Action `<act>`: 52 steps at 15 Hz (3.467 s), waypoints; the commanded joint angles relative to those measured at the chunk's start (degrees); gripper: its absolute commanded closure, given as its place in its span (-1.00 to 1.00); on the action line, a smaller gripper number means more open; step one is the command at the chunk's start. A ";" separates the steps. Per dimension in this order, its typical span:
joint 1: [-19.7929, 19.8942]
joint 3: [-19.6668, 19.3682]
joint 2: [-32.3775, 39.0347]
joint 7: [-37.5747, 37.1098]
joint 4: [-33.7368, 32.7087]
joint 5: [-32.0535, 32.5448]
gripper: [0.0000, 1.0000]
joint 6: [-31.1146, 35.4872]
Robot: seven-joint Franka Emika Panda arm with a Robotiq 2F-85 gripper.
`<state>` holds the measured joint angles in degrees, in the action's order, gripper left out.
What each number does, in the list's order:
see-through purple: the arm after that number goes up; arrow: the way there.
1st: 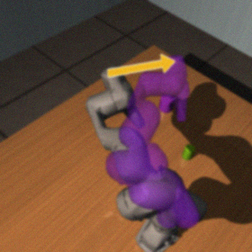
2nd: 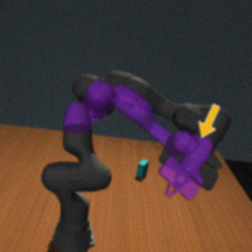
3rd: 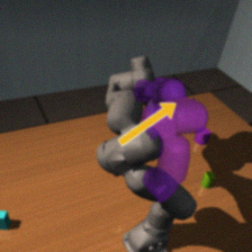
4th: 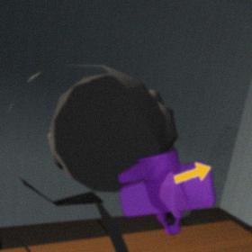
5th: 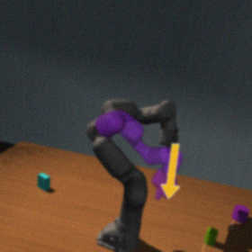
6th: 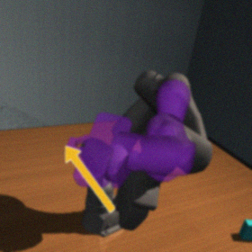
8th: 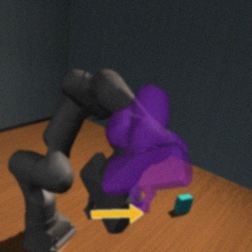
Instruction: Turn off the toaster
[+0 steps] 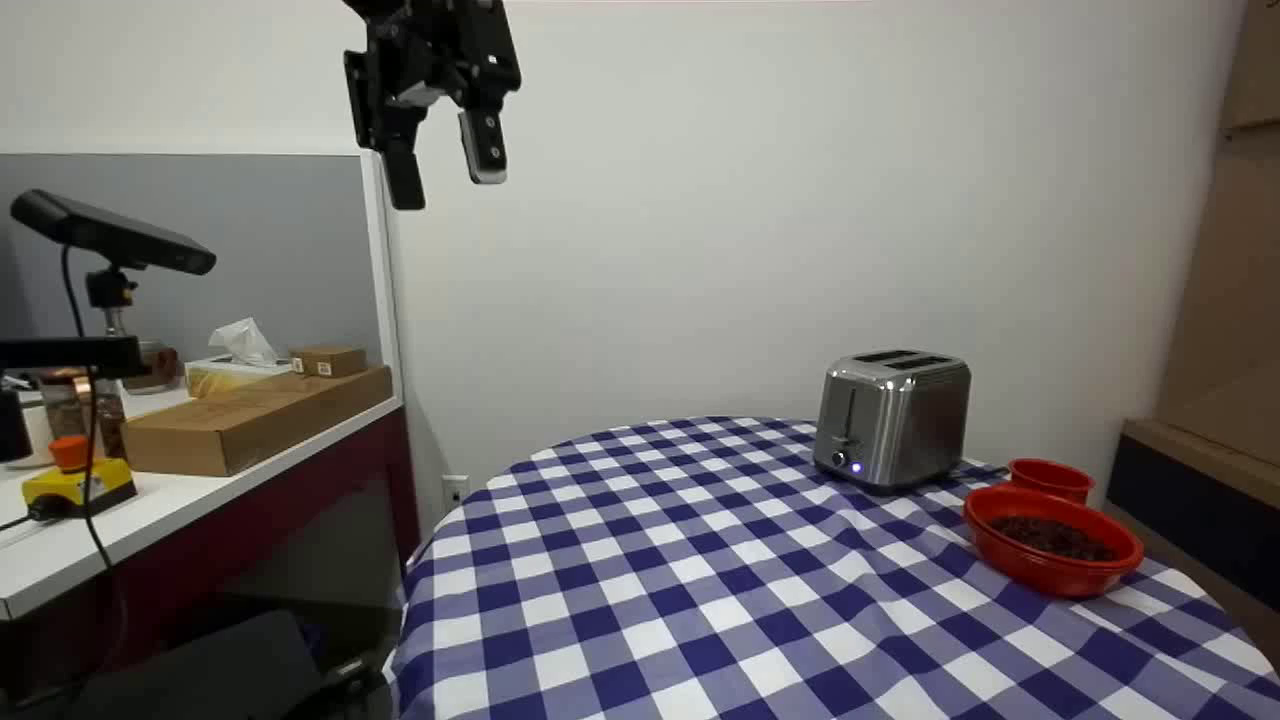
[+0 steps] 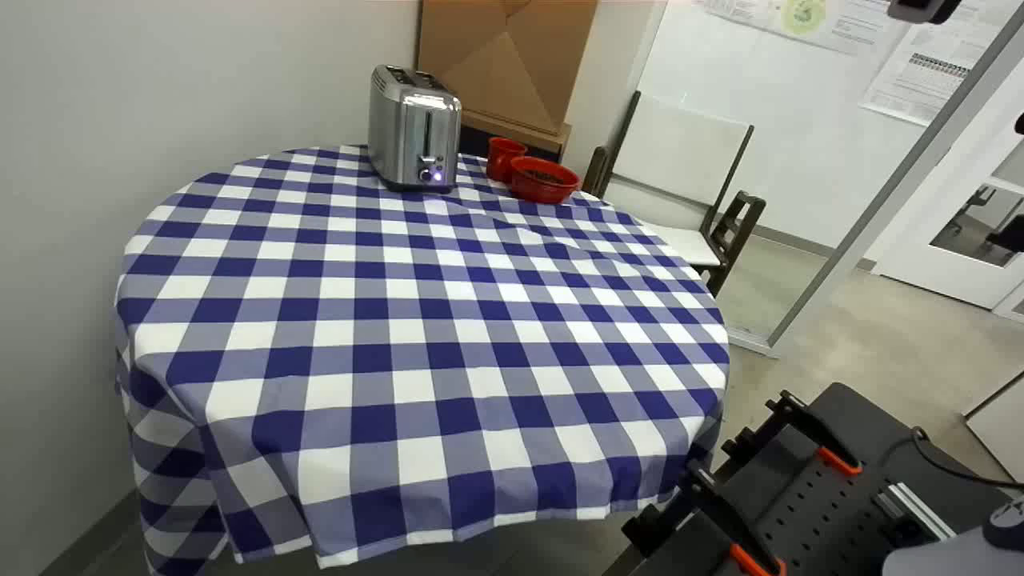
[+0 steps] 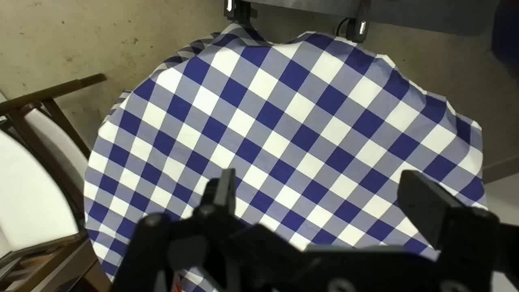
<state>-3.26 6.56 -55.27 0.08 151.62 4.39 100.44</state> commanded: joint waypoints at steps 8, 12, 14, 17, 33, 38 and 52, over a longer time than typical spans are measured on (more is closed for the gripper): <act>3.12 -0.20 15.83 -6.28 -6.38 -0.18 -1.00 12.48; 6.42 1.45 28.58 -12.38 -13.09 2.47 -1.00 19.33; 7.47 1.79 35.51 -15.19 -17.88 4.49 -1.00 19.73; 8.60 2.16 46.13 -20.36 -25.48 10.85 -1.00 21.68; -4.22 -11.39 85.63 -32.56 -56.56 18.40 -1.00 42.80; -8.09 -17.28 92.45 -33.90 -60.75 18.87 -1.00 46.96; -15.30 -29.55 109.06 -40.31 -71.45 17.36 -1.00 52.92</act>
<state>-17.79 -20.92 50.20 -38.18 84.34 21.64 153.23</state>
